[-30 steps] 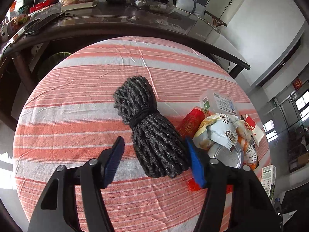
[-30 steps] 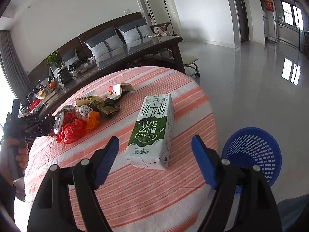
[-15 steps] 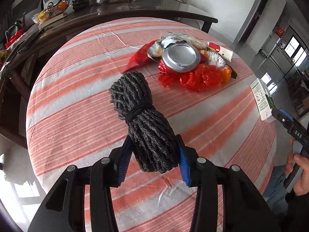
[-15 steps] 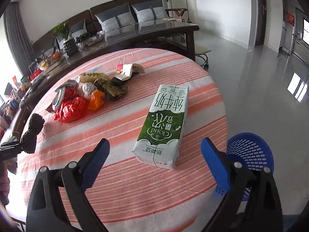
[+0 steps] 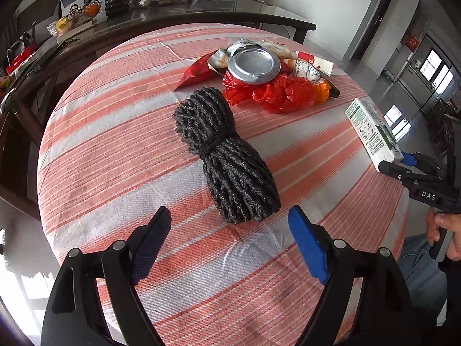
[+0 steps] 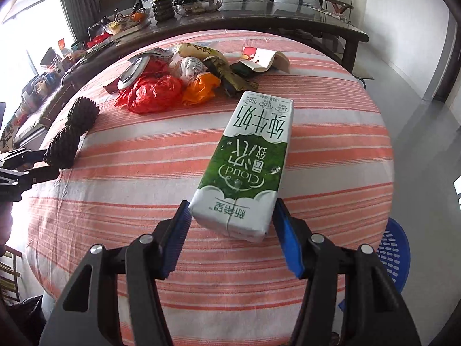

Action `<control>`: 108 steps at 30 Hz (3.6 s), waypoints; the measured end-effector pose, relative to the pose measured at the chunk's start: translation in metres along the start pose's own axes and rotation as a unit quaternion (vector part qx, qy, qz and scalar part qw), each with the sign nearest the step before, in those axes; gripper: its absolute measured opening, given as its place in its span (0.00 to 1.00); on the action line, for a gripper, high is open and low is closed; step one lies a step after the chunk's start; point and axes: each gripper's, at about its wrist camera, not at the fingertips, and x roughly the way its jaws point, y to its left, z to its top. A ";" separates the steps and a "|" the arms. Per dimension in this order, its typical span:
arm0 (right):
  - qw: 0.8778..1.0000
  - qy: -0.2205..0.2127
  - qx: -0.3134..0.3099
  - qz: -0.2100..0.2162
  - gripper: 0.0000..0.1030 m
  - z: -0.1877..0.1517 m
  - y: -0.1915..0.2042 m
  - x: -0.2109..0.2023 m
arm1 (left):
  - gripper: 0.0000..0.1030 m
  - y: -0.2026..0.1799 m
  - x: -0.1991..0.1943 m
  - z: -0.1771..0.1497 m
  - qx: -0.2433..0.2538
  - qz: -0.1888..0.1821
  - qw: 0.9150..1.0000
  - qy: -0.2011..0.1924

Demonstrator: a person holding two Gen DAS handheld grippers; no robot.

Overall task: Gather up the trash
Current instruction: 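Close the left tool on the black rope bundle while the right tool grasps the milk carton, then carry the rope and carton to the blue basket and release both, then bring both tools back over the table toward the remaining trash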

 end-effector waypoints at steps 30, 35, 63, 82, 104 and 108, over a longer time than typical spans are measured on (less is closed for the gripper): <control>0.994 0.108 0.024 0.004 0.51 0.069 -0.008 0.022 | 0.84 -0.007 0.021 0.057 0.004 0.018 0.999 0.031; 0.992 0.120 0.022 0.000 0.57 0.071 -0.005 0.025 | 0.59 0.003 0.052 0.074 -0.005 0.027 0.998 0.056; 0.979 0.012 0.182 -0.088 0.50 -0.037 -0.254 -0.079 | 0.30 -0.360 0.090 0.081 0.190 -0.192 0.962 0.049; 0.958 0.027 0.273 -0.077 0.52 -0.112 -0.366 -0.034 | 0.40 -0.493 0.240 0.064 0.231 -0.201 0.947 0.100; 0.957 -0.154 0.217 -0.116 0.87 -0.096 -0.311 -0.110 | 0.95 -0.397 0.111 0.063 0.173 -0.185 0.964 -0.077; 0.960 -0.189 0.163 -0.125 0.89 -0.079 -0.268 -0.115 | 0.95 -0.348 0.090 0.057 0.168 -0.122 0.975 -0.081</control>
